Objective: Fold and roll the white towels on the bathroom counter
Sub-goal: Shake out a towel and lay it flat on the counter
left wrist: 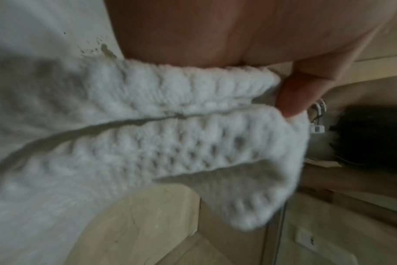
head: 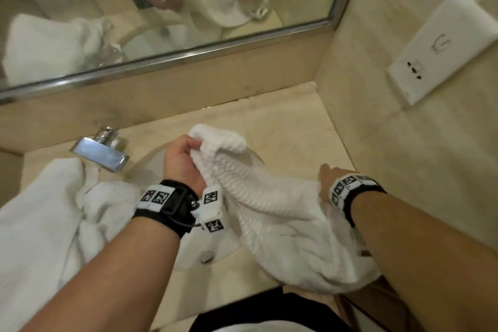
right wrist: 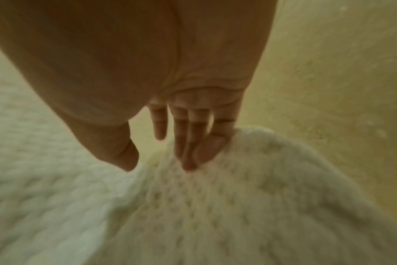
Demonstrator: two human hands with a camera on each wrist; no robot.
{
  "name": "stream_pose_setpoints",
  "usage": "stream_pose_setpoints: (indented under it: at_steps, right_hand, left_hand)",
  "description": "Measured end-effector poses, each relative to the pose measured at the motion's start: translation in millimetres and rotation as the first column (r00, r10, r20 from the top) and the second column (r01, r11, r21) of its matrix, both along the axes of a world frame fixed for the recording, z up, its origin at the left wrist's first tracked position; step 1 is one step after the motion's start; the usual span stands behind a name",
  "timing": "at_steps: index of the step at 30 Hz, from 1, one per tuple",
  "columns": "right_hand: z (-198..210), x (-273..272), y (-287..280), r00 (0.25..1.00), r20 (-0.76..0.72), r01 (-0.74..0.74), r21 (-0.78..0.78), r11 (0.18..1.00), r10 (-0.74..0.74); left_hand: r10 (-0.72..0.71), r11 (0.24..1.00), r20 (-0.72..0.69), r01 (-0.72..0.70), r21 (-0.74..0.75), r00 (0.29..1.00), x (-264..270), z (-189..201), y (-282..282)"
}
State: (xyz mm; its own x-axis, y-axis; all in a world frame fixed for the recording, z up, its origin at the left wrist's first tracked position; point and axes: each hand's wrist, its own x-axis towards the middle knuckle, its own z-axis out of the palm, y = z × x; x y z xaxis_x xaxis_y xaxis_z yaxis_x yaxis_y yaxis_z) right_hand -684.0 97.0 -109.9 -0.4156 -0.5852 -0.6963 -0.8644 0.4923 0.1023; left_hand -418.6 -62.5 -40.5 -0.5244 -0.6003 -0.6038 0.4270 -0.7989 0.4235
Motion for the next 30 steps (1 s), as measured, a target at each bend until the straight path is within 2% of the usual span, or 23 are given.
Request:
stream_pose_setpoints:
  at_steps: [2,5,8,12,16,18,20,22,24,25,26,28,30]
  right_hand:
    - [-8.3,-2.0,-3.0,0.999,0.044,-0.022,-0.081,0.996,0.026]
    - [-15.6,7.7,-11.5,0.979,0.202,-0.024,-0.051,0.998,0.034]
    - [-24.7,13.9,-6.5,0.988,0.126,-0.093,0.000,0.996,0.092]
    - [-38.4,8.5,1.0,0.994,0.068,-0.088,0.105,0.991,0.081]
    - [-18.8,-0.7,-3.8,0.973,0.034,-0.230,0.204,0.951,0.228]
    - [1.3,-16.3,-23.5,0.985,0.019,-0.172,0.126,0.977,0.171]
    - [25.7,-39.0,-46.5,1.000,-0.011,0.022,-0.108,0.994,-0.024]
    - [47.9,-59.1,-61.5,0.986,-0.043,0.137,-0.364,0.921,-0.164]
    - [62.8,-69.0,-68.4,0.965,-0.135,0.114,-0.554,0.825,-0.224]
    - [64.6,-71.6,-70.9,0.960,-0.128,0.117,-0.625,0.772,-0.249]
    - [65.5,-73.3,-72.7,0.958,-0.074,0.163,-0.653,0.740,-0.276]
    - [61.4,-73.1,-72.8,0.941,0.076,0.305,-0.612,0.730,-0.329]
    - [58.8,-71.8,-71.4,0.941,0.103,0.321,-0.578,0.751,-0.323]
  left_hand:
    - [0.062,0.998,0.019,-0.063,0.030,0.998,1.9,-3.5,-2.7]
    - [0.053,0.998,0.056,-0.055,0.039,0.997,5.2,-7.5,-4.9]
    - [0.024,0.999,0.068,-0.027,0.046,0.997,6.4,-11.2,-5.2]
    - [0.044,0.998,0.114,-0.049,0.047,0.993,1.4,-8.7,-7.7]
    - [0.044,0.998,0.119,-0.049,0.041,0.992,-7.5,-7.6,-14.4]
    - [0.008,0.999,0.157,-0.015,0.048,0.988,-11.8,-7.2,-21.5]
    - [-0.017,0.999,0.187,0.010,0.037,0.982,-16.8,-8.0,-30.4]
    - [0.009,1.000,0.230,-0.008,-0.002,0.973,-23.0,-10.2,-39.3]
    - [0.046,0.998,0.331,-0.033,-0.046,0.943,-25.5,-13.6,-46.8]
    - [0.053,0.998,0.383,-0.032,-0.059,0.922,-25.3,-16.0,-50.7]
    - [0.048,0.998,0.428,-0.026,-0.057,0.903,-24.5,-18.4,-53.6]
    - [0.046,0.999,0.490,-0.038,-0.027,0.871,-20.3,-30.0,-60.2]
    - [0.057,0.998,0.549,-0.049,-0.028,0.834,-16.0,-45.7,-66.4]
